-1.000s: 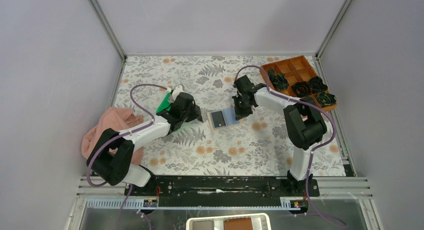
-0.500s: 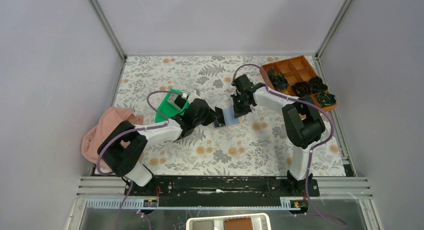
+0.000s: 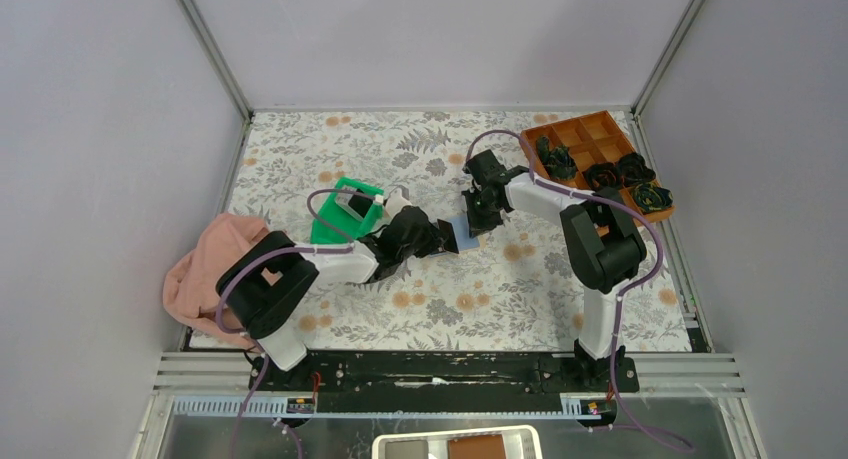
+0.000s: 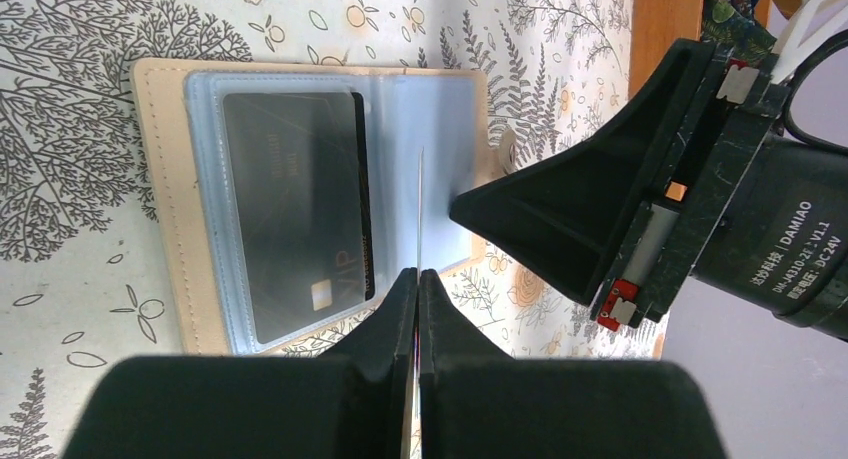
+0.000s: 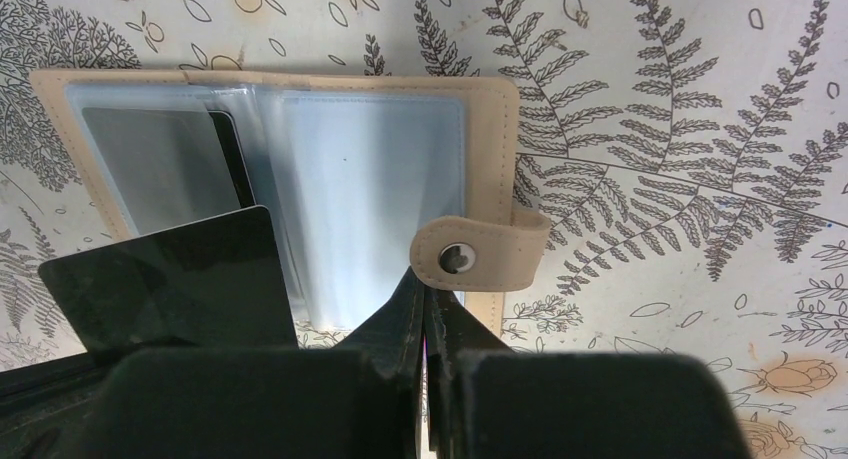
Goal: Put the credit cards into the card holder
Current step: Insert the credit card into the card holder.
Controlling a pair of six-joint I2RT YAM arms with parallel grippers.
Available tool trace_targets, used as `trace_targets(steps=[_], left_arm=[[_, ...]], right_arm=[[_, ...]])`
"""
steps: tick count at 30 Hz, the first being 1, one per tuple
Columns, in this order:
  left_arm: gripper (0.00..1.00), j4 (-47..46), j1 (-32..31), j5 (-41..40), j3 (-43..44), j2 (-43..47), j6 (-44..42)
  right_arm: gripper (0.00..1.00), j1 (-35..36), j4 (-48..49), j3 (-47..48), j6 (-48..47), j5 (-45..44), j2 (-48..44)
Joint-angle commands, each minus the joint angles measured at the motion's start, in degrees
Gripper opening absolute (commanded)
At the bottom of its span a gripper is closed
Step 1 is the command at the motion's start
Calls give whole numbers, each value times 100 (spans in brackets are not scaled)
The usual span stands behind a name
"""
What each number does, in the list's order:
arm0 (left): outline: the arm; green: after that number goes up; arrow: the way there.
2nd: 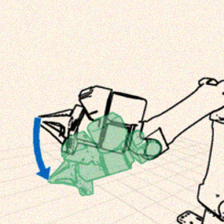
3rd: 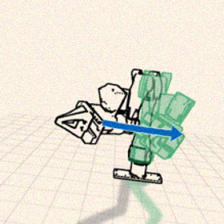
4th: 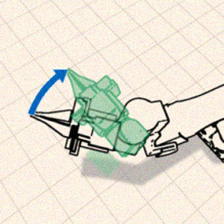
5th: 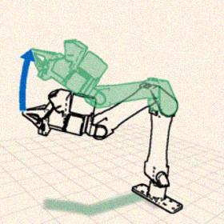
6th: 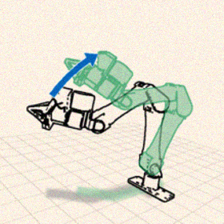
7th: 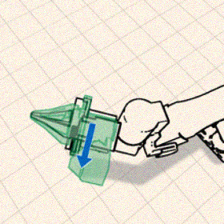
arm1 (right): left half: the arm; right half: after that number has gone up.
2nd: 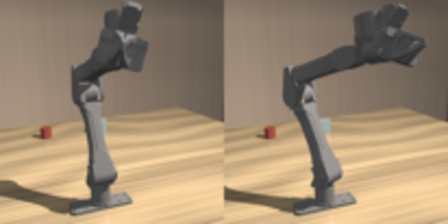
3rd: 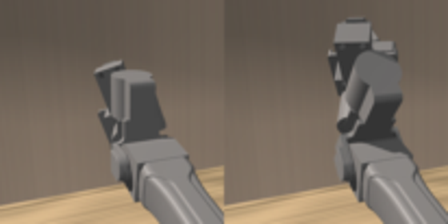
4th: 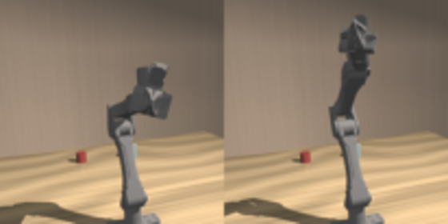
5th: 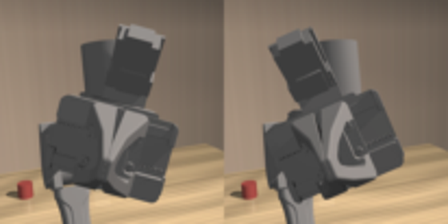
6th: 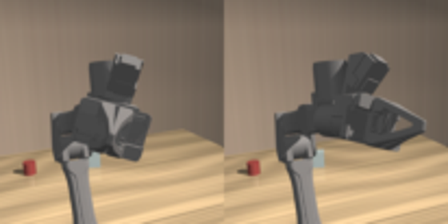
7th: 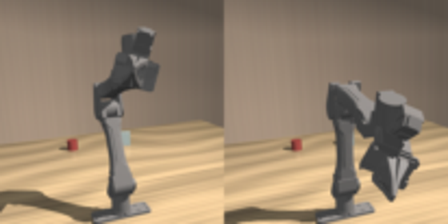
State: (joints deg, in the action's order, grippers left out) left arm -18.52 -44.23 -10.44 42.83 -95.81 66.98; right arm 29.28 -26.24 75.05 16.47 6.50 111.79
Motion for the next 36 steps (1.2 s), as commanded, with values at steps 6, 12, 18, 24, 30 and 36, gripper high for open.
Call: trace_targets(steps=[6, 12, 18, 24, 30, 36], left_arm=[[0, -459, -61, -601, -178, -31, 32], [0, -466, -78, -724, -181, -142, 73], [0, -477, -87, -798, -159, -248, 112], [0, -621, -95, -864, -170, -333, 122], [0, -661, -93, -872, -192, -198, 140], [0, -662, -96, -848, -198, -72, 149]], right_arm=[[0, -62, 24, 229, -81, -154, 131], [0, -62, -2, 232, -98, -180, 169], [0, -69, -38, 248, -110, -202, 185], [0, -68, -45, 234, -110, -184, 213], [0, -63, -48, 219, -122, -198, 229], [0, -77, -55, 273, -130, -202, 276]])
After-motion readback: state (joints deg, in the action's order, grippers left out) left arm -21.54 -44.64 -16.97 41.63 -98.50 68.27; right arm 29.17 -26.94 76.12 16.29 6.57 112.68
